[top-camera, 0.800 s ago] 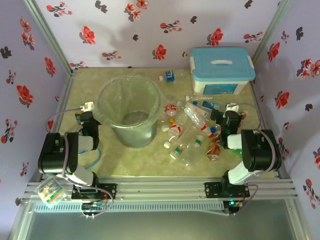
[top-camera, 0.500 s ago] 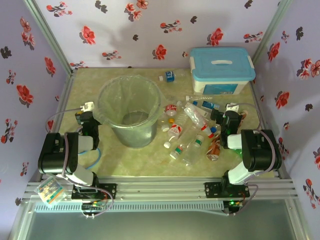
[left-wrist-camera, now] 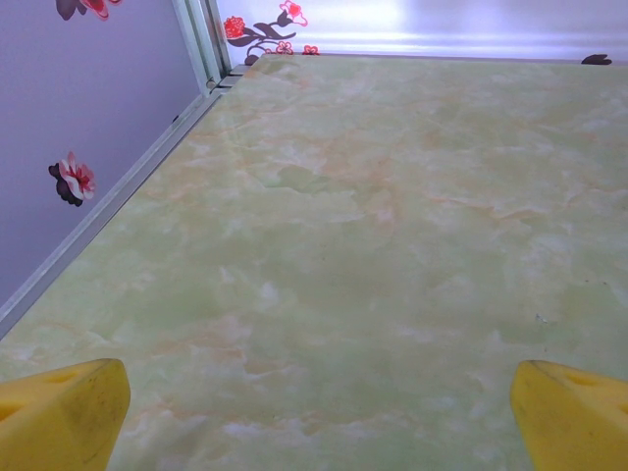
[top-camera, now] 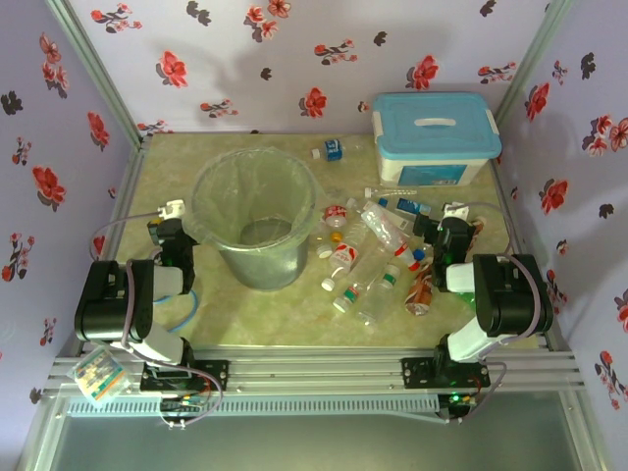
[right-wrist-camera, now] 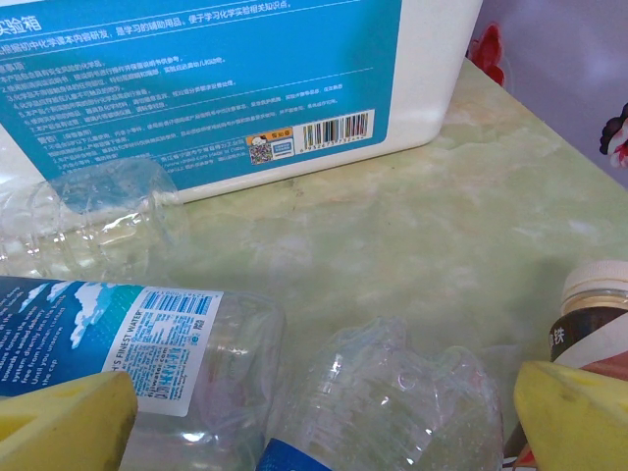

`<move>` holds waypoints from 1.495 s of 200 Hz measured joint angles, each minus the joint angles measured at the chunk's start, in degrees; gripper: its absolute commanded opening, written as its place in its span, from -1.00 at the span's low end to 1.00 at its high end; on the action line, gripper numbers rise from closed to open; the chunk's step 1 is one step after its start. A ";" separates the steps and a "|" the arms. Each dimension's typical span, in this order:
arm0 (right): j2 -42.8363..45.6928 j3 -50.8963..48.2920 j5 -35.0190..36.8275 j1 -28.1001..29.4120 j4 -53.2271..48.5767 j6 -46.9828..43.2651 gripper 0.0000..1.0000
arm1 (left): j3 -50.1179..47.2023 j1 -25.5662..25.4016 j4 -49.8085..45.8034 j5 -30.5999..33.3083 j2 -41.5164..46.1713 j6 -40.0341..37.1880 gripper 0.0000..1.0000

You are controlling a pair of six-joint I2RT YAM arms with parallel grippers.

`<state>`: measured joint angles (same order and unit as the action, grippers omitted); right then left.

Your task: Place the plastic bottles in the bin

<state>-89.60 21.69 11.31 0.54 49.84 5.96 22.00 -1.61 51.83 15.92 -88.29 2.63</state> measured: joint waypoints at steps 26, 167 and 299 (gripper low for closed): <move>0.00 0.00 0.00 0.00 0.02 0.00 0.99 | -0.02 0.00 0.02 0.00 0.00 0.09 0.99; 26.23 23.85 -7.69 2.89 -53.77 -1.09 0.90 | 13.77 1.53 -55.82 11.47 57.31 15.19 0.99; 7.19 32.54 -14.75 18.88 -71.47 -7.39 0.72 | 36.85 -8.57 -88.30 -20.06 45.46 36.06 0.91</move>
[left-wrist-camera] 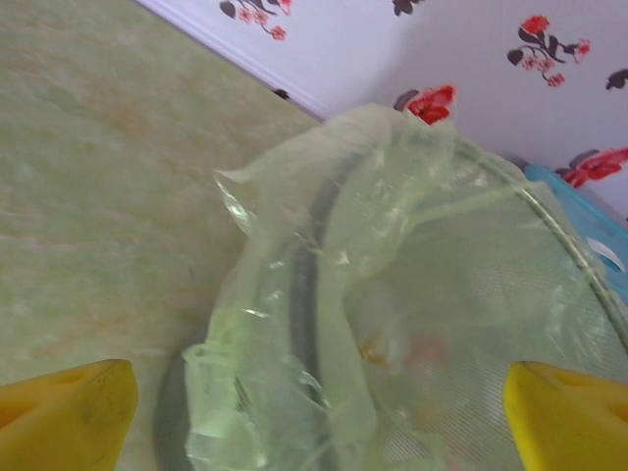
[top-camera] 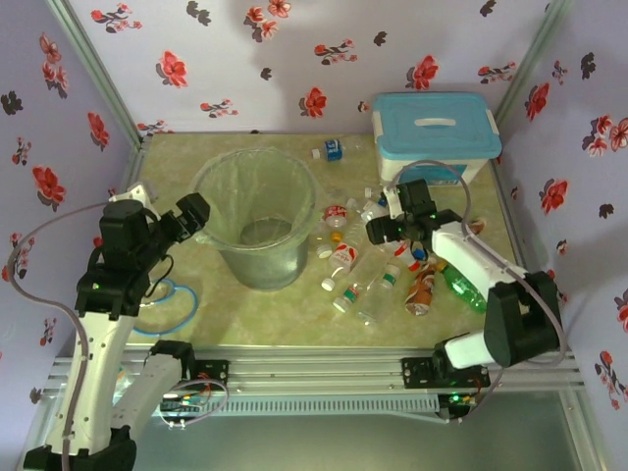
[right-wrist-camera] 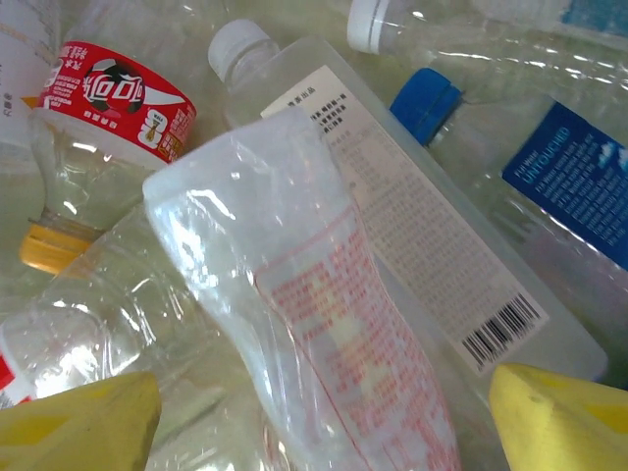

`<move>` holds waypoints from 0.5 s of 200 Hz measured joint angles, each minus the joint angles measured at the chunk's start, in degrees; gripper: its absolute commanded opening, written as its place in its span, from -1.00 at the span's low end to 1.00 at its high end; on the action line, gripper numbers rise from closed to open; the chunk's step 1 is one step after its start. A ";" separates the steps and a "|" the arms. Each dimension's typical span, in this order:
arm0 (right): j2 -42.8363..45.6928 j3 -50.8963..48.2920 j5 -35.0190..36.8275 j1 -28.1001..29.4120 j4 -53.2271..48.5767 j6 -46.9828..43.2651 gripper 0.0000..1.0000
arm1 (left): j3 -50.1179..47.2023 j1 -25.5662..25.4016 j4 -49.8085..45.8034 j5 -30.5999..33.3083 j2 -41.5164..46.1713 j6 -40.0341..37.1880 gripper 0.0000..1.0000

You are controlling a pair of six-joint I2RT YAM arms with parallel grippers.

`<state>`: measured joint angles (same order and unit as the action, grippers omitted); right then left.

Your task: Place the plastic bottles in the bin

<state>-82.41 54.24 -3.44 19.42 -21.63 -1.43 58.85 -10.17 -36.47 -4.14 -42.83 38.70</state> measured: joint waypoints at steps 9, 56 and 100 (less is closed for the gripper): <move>-1.33 0.59 -0.02 0.15 0.76 -0.13 0.69 | -0.02 -0.57 0.02 -0.22 -0.20 0.24 0.92; -6.19 2.47 -0.04 0.35 4.09 -1.03 0.41 | -0.02 -1.62 0.81 -0.66 -0.42 1.20 0.91; -10.88 5.46 -1.49 0.35 5.22 -1.38 0.21 | 0.48 -1.62 0.20 -0.42 -0.46 1.11 0.91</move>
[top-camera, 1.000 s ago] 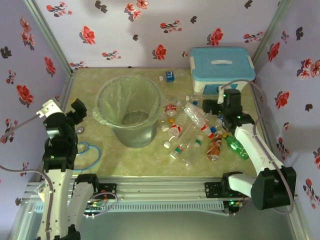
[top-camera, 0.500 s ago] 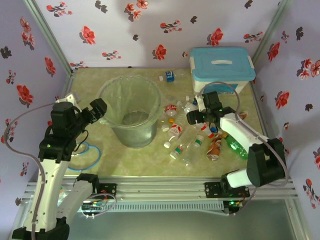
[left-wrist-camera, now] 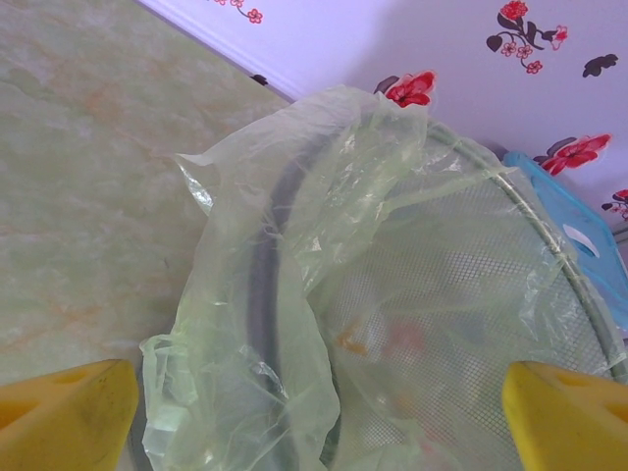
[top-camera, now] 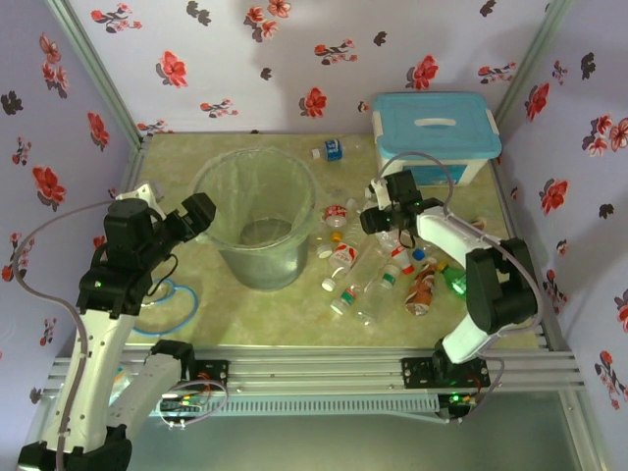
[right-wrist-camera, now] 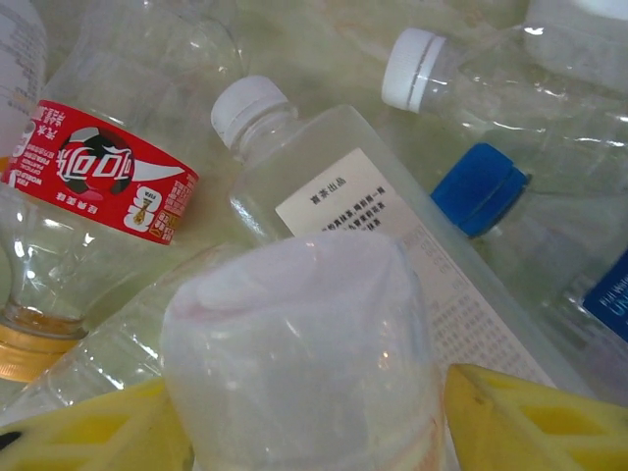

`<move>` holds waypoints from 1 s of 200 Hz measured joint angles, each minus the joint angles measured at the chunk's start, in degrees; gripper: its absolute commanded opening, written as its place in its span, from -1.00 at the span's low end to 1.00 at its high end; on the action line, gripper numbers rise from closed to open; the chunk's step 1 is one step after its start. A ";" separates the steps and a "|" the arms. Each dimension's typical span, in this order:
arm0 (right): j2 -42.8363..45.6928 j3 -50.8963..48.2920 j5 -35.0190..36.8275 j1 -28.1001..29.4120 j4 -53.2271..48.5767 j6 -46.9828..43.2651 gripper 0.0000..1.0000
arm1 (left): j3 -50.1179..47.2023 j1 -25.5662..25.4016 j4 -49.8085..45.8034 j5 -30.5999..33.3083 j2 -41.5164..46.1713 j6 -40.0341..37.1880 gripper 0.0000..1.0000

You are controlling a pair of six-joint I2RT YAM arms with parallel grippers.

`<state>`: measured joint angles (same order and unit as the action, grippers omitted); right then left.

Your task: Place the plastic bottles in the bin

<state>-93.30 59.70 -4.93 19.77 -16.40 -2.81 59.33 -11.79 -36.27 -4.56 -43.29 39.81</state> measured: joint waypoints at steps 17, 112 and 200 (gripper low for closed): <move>-0.72 0.90 -0.09 0.00 -0.13 -0.37 0.08 | 1.18 0.00 -0.55 0.02 -0.13 -0.28 0.91; 7.45 6.64 0.17 0.00 -6.36 -1.20 -0.09 | 10.64 -4.52 -0.39 0.48 -5.66 -1.66 0.89; 25.55 18.73 -6.80 0.00 -3.89 16.87 -0.21 | 40.94 -32.20 0.61 -0.15 -31.56 -12.98 0.89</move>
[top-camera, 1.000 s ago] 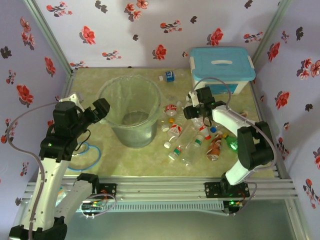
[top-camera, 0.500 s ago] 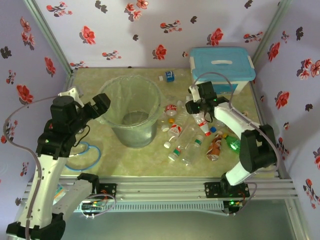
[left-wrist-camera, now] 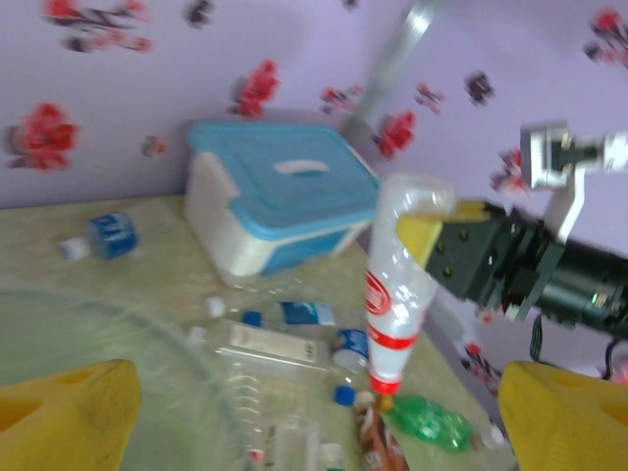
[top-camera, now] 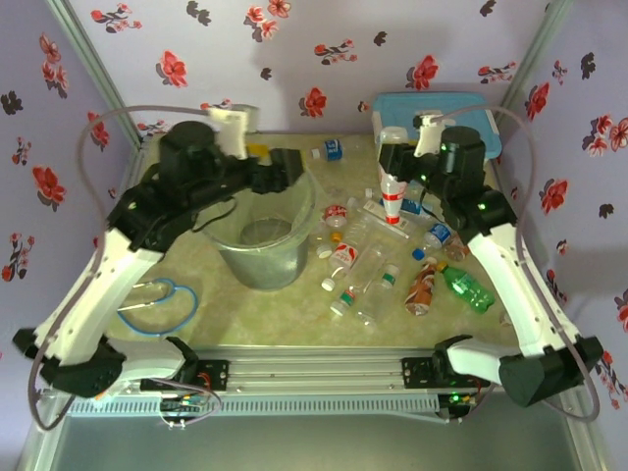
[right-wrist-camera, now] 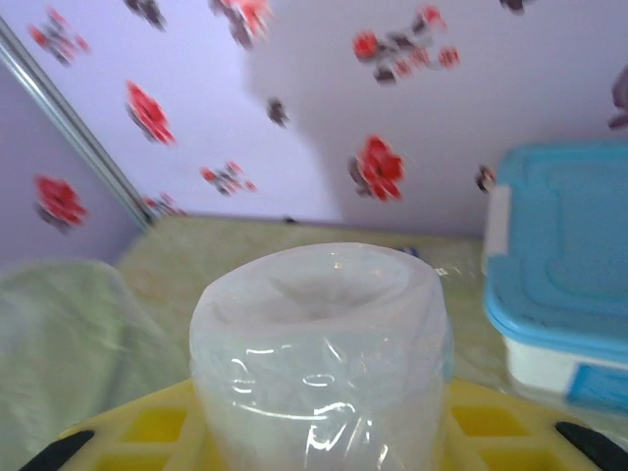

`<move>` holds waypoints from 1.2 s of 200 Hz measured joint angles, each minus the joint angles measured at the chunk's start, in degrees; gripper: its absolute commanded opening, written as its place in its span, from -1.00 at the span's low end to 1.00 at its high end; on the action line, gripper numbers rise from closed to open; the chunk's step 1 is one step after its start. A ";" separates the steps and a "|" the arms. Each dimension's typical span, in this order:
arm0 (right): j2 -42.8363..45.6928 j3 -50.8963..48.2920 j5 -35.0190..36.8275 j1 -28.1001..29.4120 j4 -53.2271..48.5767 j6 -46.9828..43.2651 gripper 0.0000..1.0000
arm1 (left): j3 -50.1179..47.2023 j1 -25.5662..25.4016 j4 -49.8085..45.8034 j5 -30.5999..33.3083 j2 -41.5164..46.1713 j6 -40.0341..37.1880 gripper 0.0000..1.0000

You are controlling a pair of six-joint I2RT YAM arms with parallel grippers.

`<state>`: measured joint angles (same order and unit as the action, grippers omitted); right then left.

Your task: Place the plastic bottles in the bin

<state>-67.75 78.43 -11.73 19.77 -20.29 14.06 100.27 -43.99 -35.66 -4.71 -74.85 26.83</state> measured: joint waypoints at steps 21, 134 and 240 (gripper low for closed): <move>1.90 1.51 -3.78 -0.22 3.06 5.60 -0.21 | 3.93 -3.08 -0.48 -2.51 -5.86 -2.12 0.89; -1.81 2.62 -22.71 -1.03 19.67 29.73 -0.22 | 12.66 -5.05 -0.20 -12.46 -19.78 -4.98 0.67; -4.09 2.25 -26.03 -0.96 23.15 32.48 0.16 | 15.93 -4.42 -0.44 -13.11 -22.60 -5.64 -0.25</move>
<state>-71.83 80.68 -37.76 18.81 2.85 46.54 116.20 -48.40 -36.10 -17.82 -97.45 21.19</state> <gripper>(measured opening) 0.507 0.422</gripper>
